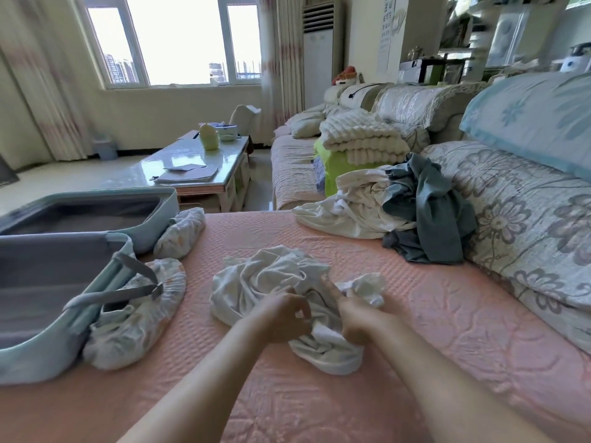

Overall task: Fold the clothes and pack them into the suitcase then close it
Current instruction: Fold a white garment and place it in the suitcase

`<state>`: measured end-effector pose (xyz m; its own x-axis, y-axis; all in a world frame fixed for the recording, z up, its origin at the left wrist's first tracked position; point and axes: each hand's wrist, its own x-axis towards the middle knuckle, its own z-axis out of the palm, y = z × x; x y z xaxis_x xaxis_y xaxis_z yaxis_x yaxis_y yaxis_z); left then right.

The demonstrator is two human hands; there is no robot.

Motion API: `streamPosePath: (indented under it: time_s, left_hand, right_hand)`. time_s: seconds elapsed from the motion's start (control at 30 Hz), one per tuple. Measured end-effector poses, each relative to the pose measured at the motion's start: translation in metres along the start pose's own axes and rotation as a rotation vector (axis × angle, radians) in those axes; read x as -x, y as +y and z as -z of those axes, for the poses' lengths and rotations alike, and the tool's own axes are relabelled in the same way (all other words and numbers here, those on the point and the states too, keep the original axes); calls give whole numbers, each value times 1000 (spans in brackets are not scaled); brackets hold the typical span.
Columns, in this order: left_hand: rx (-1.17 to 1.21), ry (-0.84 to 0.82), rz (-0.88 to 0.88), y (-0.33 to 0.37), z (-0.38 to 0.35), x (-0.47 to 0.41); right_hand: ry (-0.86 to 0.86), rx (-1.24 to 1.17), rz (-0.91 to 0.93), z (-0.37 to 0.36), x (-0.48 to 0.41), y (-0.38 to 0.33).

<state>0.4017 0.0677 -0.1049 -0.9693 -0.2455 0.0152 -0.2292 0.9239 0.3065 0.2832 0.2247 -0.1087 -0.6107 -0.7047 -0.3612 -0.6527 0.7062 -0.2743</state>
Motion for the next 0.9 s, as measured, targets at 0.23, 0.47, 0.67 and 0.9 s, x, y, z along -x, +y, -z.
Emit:
streamPosePath:
  time_s: [0.23,0.47,0.67,0.9]
  left_hand:
    - [122,-110,-32,-3,-42,7]
    - [169,226,153,-41,33,10]
    - [-19,70,480,-110,70,44]
    - [30,-161,234,-76,48,54]
  right_hand:
    - [126,-22,79,7,-17,-5]
    - [375,-364,96,26,-21,9]
    - [236,-499,155,40,-6,8]
    - [70,-213,103,27,-7,-19]
